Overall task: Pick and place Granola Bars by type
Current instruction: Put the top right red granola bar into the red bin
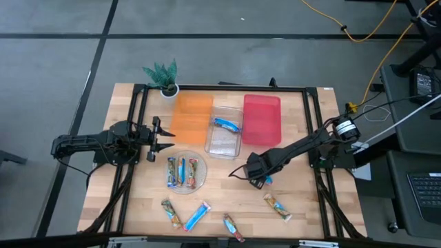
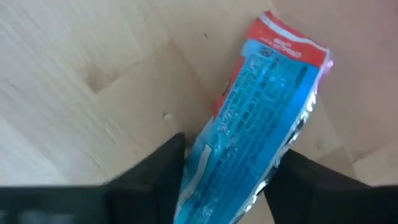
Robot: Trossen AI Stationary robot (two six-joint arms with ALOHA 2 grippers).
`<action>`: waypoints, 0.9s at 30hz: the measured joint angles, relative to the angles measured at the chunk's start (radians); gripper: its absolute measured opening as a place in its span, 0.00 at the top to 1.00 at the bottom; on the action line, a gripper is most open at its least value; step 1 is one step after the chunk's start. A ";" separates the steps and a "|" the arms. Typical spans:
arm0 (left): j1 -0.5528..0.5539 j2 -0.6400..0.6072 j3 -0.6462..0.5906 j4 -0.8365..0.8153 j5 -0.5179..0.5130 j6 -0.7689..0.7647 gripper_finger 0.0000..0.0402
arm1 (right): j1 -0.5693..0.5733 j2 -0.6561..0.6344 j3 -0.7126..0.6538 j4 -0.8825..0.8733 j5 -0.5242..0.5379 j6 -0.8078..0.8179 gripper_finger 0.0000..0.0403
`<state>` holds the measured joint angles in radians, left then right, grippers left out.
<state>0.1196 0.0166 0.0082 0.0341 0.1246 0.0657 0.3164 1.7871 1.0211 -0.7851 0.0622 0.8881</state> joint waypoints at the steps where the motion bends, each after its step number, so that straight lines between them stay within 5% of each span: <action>1: 0.000 0.000 0.000 0.000 0.000 0.000 0.60 | 0.000 0.001 0.004 -0.005 0.003 -0.003 0.57; 16: 0.000 0.000 0.000 0.000 0.000 0.000 0.59 | 0.004 -0.016 0.009 -0.060 -0.012 -0.002 0.76; 27: 0.000 0.000 0.000 0.000 0.000 0.000 0.59 | 0.056 -0.194 0.011 -0.061 -0.012 0.086 0.84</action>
<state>0.1196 0.0166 0.0082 0.0341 0.1249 0.0658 0.3721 1.5927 1.0317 -0.8460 0.0498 0.9742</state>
